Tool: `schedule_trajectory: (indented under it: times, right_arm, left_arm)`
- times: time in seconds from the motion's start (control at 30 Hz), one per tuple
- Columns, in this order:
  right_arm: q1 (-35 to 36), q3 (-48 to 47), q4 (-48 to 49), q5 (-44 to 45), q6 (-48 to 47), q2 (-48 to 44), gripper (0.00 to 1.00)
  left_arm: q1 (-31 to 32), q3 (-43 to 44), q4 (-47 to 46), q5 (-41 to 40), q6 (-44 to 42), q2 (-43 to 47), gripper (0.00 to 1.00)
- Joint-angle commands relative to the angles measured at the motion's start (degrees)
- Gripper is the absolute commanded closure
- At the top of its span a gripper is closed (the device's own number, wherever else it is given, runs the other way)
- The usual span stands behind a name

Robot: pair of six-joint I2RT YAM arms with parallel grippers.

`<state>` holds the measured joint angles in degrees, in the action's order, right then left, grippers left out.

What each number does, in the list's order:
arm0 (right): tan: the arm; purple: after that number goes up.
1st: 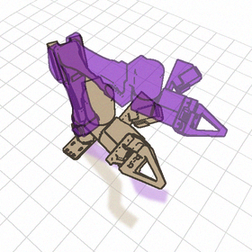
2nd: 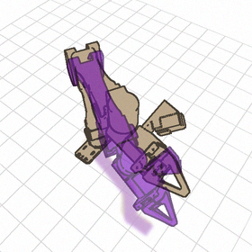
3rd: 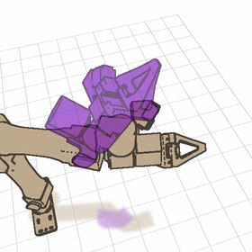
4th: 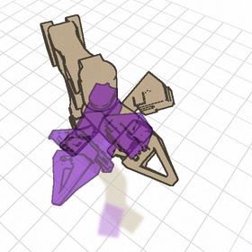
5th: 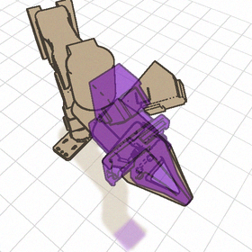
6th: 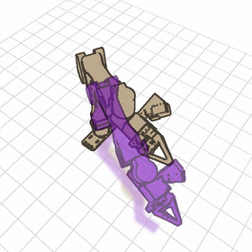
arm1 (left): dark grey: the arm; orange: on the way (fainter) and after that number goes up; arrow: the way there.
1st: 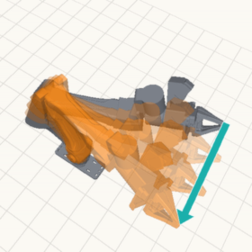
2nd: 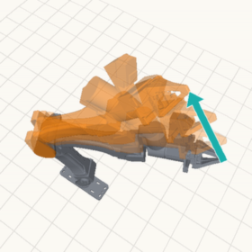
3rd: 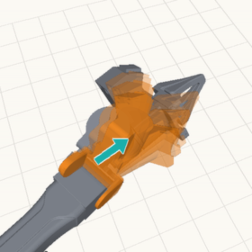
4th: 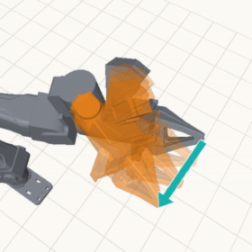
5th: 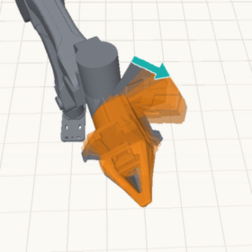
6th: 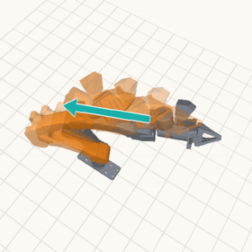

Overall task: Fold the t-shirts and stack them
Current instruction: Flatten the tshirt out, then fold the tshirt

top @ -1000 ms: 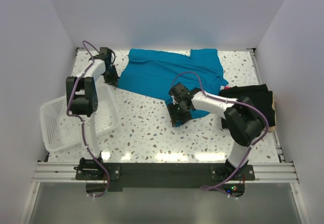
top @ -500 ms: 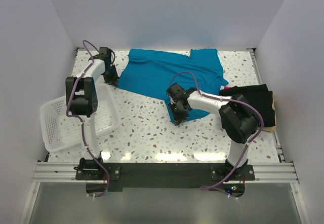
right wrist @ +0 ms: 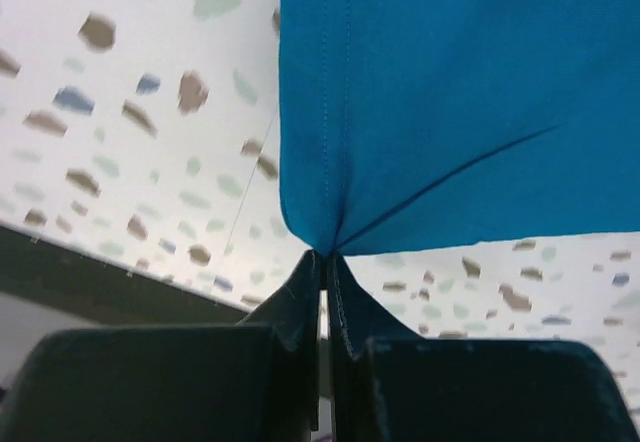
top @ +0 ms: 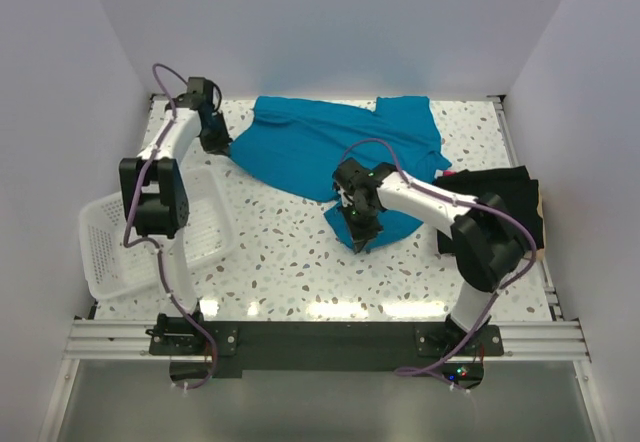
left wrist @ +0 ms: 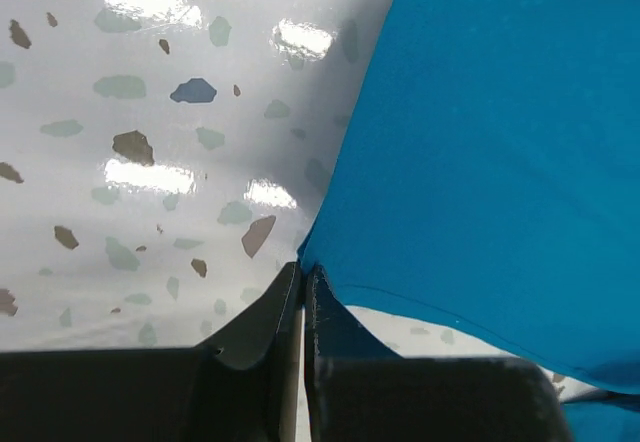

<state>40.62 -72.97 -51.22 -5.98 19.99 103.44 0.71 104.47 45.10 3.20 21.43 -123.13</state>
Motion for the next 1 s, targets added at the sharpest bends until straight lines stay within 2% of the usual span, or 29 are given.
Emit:
schedule_trajectory:
  times: [0.0, 0.17, 0.5, 0.7, 0.87, 0.97]
  right_arm:
    - [0.3, -2.3, -9.5, -5.2, -0.7, -7.1, 1.0]
    - [0.4, 0.3, -14.1, -6.9, 1.1, -13.0, 1.0]
    - [0.4, 1.4, -19.5, -9.3, 2.2, -18.8, 1.0]
    - [0.2, 0.5, -20.1, -3.7, 5.9, -19.8, 1.0]
    - [-3.3, -2.6, -19.4, 0.0, 6.6, -17.2, 1.0]
    - [-7.6, -4.6, -17.8, -0.2, 5.9, -15.8, 1.0]
  left_arm:
    - [-0.7, 1.6, 2.7, 0.7, -0.7, 7.1, 1.0]
    - [-0.7, -2.5, 5.0, -1.3, -1.1, 11.7, 1.0]
    - [-0.7, -12.0, 7.5, -5.6, -1.4, 21.4, 1.0]
    - [-0.7, -17.7, 5.3, -3.6, 0.0, 22.7, 1.0]
    - [-0.7, -16.2, 4.5, -1.8, 0.2, 19.9, 1.0]
    - [-0.7, -11.8, 4.7, -0.7, 0.3, 17.3, 1.0]
